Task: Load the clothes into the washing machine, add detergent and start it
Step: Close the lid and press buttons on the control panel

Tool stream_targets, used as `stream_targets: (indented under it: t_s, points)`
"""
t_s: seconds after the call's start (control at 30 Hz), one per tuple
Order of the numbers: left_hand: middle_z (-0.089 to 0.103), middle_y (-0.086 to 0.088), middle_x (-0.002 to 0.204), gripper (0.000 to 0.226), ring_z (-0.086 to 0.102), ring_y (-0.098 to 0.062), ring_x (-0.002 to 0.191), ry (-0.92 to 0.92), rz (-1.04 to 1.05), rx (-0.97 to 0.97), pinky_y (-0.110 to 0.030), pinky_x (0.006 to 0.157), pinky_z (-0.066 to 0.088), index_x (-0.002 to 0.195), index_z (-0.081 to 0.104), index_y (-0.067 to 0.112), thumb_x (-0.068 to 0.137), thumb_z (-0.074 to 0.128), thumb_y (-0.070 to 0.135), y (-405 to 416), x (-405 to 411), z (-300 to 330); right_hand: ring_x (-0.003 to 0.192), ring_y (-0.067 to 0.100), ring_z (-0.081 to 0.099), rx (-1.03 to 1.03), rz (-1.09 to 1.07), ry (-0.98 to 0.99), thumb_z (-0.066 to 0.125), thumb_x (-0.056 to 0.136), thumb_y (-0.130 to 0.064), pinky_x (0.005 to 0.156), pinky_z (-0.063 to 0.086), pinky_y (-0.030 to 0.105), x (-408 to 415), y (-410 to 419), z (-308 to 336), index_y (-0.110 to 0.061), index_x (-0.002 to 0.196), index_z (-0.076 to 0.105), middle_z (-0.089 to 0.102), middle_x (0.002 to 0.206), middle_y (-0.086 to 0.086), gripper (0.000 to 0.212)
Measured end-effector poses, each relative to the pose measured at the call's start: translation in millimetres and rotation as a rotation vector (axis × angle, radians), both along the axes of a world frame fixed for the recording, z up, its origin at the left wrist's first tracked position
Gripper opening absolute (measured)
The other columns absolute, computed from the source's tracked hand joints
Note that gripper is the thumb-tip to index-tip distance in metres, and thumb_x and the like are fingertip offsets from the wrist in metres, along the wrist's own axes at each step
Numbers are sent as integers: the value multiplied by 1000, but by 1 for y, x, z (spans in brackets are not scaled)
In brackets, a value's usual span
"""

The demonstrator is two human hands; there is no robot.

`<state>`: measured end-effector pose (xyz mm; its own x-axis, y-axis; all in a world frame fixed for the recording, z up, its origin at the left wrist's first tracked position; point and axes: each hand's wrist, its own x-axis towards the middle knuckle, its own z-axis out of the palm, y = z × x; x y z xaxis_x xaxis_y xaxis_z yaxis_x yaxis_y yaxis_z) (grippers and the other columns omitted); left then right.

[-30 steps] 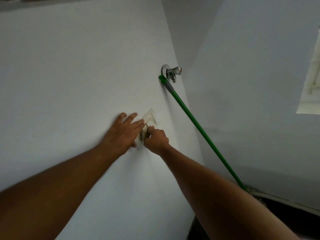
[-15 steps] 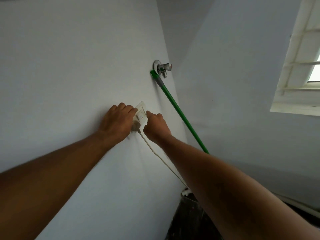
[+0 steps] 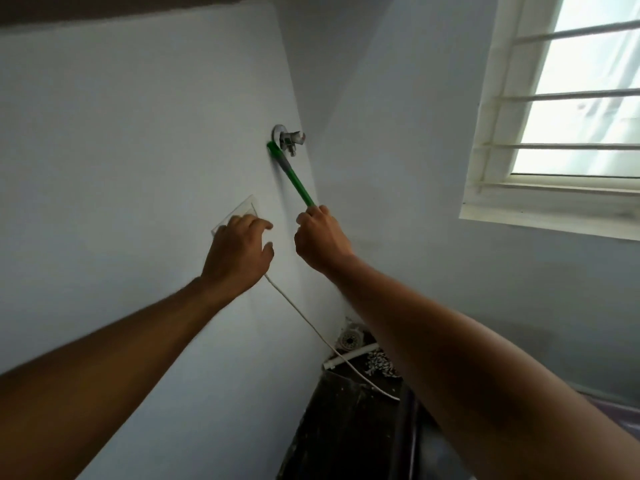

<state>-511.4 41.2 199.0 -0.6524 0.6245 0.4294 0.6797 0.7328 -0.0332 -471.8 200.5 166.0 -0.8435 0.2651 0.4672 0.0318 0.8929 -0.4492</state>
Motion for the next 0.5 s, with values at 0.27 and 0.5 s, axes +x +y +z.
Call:
stream_targets:
  t_s: [0.27,0.5]
  points:
    - [65,-5,123,32,57,-23,113,-95,-82,135,-36,92,47,121,63,14,94,62,30,29,90,-13,103,30,54,52,-57,-56,44,94,-7,85,51,43,102,22,5,1,118,63,61,113,16,31]
    - [64,-5,120,30,55,-28,112,-184,-193,228,-42,93,47,120,62,16,91,62,24,64,166,-7,107,31,55,138,-164,-124,50,88,-10,86,49,45,204,51,11,-4,110,66,62,113,13,29]
